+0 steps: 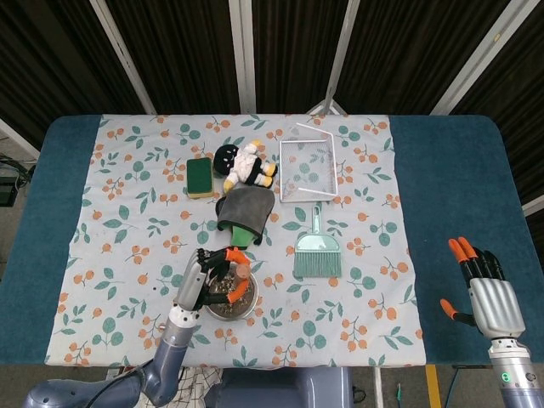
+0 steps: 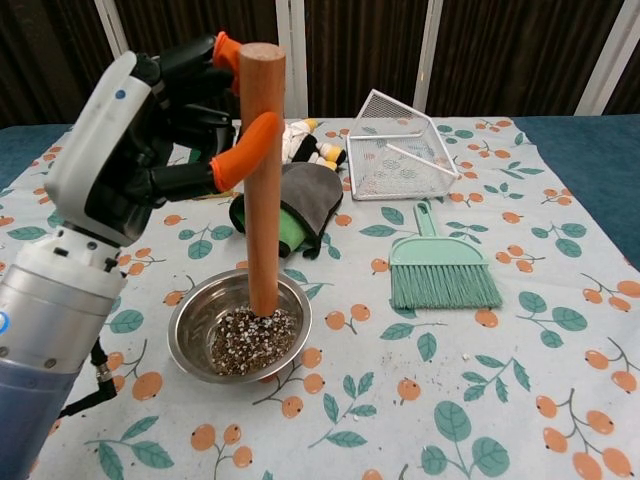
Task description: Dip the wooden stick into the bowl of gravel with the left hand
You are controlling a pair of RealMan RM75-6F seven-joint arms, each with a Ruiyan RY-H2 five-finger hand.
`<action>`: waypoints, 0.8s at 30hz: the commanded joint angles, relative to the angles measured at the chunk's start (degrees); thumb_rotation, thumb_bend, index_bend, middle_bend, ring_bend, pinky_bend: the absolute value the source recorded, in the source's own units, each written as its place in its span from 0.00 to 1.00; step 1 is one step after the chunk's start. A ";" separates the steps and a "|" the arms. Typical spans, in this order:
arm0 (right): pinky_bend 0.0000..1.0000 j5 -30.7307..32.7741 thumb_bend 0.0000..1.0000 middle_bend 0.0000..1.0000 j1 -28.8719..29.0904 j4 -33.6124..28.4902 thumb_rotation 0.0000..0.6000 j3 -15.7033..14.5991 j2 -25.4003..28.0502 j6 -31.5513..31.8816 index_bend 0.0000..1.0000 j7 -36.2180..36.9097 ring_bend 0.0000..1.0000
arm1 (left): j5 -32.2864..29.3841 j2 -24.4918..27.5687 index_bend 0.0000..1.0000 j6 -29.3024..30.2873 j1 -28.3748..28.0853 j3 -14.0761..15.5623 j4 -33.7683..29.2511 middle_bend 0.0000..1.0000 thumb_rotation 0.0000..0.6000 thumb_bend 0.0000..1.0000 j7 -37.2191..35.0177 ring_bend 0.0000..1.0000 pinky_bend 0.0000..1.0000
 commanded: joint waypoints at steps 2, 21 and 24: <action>0.00 0.10 0.27 0.00 0.01 -0.08 1.00 -0.01 0.04 -0.13 0.00 0.08 0.00 | -0.54 -0.16 0.55 0.02 0.47 0.60 -0.06 0.63 1.00 0.91 -0.26 0.86 0.96; 0.00 0.25 0.27 0.00 0.10 -0.41 1.00 0.02 0.25 -0.42 0.00 0.43 0.00 | -1.23 -0.43 0.55 2.29 5.75 5.62 6.99 0.63 1.00 0.91 -4.94 0.86 0.96; 0.00 0.25 0.27 0.00 0.08 -0.43 1.00 0.02 0.24 -0.40 0.00 0.45 0.00 | -1.25 -0.45 0.55 2.30 5.94 5.74 7.44 0.63 1.00 0.91 -5.18 0.86 0.96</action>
